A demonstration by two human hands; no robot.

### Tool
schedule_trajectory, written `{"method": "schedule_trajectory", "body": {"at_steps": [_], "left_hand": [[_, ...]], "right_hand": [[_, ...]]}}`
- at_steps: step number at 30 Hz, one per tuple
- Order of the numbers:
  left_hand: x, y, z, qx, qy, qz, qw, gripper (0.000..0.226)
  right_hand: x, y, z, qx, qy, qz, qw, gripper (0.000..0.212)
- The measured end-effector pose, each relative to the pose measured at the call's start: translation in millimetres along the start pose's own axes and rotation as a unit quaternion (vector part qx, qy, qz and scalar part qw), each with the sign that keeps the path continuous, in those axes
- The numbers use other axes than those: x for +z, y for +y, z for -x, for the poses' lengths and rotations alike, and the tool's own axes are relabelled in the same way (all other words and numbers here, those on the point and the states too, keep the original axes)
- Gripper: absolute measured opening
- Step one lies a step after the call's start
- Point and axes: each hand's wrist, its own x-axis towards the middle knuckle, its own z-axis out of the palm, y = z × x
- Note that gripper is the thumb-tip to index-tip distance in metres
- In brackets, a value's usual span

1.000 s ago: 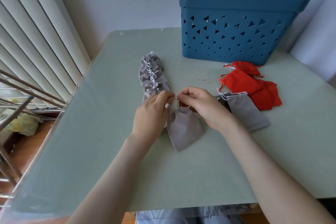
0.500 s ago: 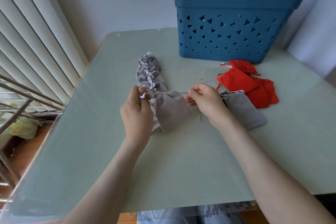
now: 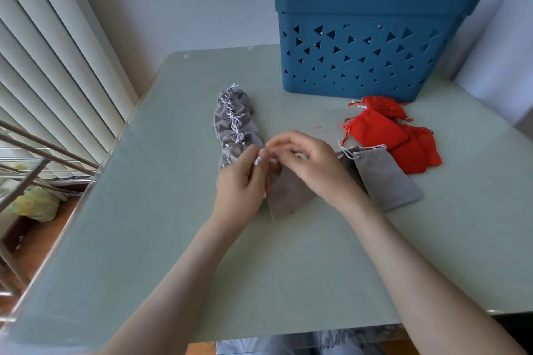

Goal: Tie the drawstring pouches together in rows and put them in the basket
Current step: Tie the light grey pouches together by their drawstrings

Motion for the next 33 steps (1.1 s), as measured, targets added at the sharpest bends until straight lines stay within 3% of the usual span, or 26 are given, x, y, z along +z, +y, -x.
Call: {"method": "schedule_trajectory", "body": {"at_steps": [5, 8, 12, 16, 24, 28, 33], "left_hand": [[-4.4, 5.2, -4.8, -0.078, 0.045, 0.061, 0.994, 0.033], [-7.8, 7.9, -7.8, -0.113, 0.029, 0.126, 0.985, 0.021], [-14.5, 8.5, -13.6, -0.169, -0.028, 0.335, 0.927, 0.01], [-17.8, 8.5, -16.5, -0.194, -0.003, 0.402, 0.895, 0.012], [-13.0, 1.2, -11.2, -0.124, -0.027, 0.253, 0.959, 0.017], [-8.3, -1.9, -10.2, -0.131, -0.066, 0.192, 0.97, 0.01], [-5.3, -7.2, -10.3, -0.175, -0.084, 0.163, 0.967, 0.013]], "right_hand": [[-2.0, -2.9, 2.4, -0.007, -0.052, -0.057, 0.997, 0.01], [-3.4, -5.1, 3.6, 0.0, -0.091, -0.08, 0.993, 0.011], [-1.4, -4.6, 3.5, 0.001, -0.108, -0.071, 0.992, 0.013], [-2.7, -5.8, 3.8, -0.011, -0.1, -0.109, 0.989, 0.014], [-0.1, -3.5, 2.4, -0.076, -0.038, -0.033, 0.996, 0.014], [1.8, 0.1, 1.4, -0.076, 0.016, 0.014, 0.997, 0.019], [3.8, 5.1, -0.1, -0.087, 0.015, 0.077, 0.993, 0.024]]}}
